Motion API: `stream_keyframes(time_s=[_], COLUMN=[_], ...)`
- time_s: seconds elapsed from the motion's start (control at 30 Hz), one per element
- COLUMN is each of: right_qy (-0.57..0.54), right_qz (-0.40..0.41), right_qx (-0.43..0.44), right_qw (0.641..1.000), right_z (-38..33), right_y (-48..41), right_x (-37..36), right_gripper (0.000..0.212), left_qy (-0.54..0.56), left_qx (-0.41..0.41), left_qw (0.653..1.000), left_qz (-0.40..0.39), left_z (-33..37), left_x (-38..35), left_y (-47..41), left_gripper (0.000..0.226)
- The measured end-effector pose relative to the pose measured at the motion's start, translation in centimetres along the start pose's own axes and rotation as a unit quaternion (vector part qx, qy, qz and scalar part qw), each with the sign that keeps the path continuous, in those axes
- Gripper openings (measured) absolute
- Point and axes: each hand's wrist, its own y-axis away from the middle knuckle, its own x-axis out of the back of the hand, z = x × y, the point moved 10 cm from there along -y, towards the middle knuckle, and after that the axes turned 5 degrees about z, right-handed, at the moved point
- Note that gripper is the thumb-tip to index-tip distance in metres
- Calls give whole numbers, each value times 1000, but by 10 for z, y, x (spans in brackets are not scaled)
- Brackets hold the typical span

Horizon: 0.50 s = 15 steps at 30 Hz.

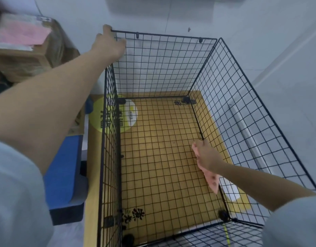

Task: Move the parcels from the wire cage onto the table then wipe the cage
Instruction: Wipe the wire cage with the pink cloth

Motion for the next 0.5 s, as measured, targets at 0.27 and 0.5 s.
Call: stream_keyframes(time_s=[0.27,0.5], right_qy=[-75,-237], right_qz=[-17,-99], right_qx=[92,223], right_qw=[993,940], right_z=[-67,-206], right_y=[19,74], right_x=[16,0], right_gripper=[55,57], left_qy=[5,-6], left_qx=[0,1], left_qw=[1000,1000], left_qz=[-6,-13], left_z=[0,4], left_x=[2,3], left_y=[3,8], left_gripper=[61,60])
